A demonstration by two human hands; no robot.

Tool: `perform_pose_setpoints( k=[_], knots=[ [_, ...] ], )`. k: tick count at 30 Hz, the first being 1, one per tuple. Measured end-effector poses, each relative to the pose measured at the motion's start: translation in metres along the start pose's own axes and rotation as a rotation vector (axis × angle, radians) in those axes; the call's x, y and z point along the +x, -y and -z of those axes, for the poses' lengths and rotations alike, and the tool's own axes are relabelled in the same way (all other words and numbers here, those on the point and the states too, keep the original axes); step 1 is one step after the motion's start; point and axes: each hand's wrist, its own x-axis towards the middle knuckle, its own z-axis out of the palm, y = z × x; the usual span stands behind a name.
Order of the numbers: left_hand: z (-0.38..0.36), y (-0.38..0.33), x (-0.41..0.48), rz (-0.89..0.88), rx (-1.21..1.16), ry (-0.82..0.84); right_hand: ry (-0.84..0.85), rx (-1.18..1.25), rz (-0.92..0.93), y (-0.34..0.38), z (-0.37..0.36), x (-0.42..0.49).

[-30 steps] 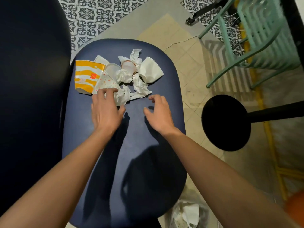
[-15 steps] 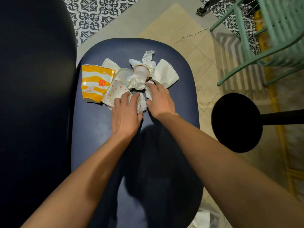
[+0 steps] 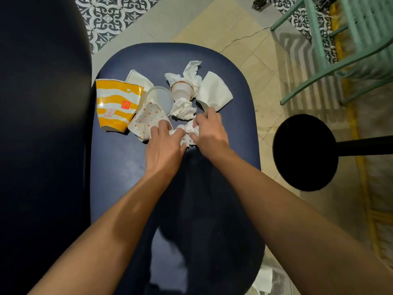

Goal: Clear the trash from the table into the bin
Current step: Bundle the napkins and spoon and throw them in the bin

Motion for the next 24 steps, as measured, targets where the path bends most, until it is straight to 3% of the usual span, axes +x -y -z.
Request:
perform_pose_setpoints(
  k=[5, 10, 14, 20, 24],
  knots=[
    [0.0, -0.001, 0.0, -0.006, -0.047, -0.006, -0.064, 0.111, 0.053, -0.002, -0.007, 0.0],
    [0.005, 0.002, -0.006, -0.004, -0.091, -0.036, -0.291, 0.229, 0.16, -0.003, -0.002, -0.016],
    [0.013, 0.008, -0.012, -0.014, -0.152, -0.074, -0.325, 0.189, 0.167, -0.001, -0.003, -0.024],
    [0.019, 0.016, -0.016, -0.007, -0.225, -0.099, -0.124, 0.25, 0.169, 0.008, -0.002, -0.03],
    [0.02, 0.023, -0.02, -0.012, -0.232, -0.101, 0.085, 0.174, 0.053, 0.013, -0.004, -0.027]
  ],
)
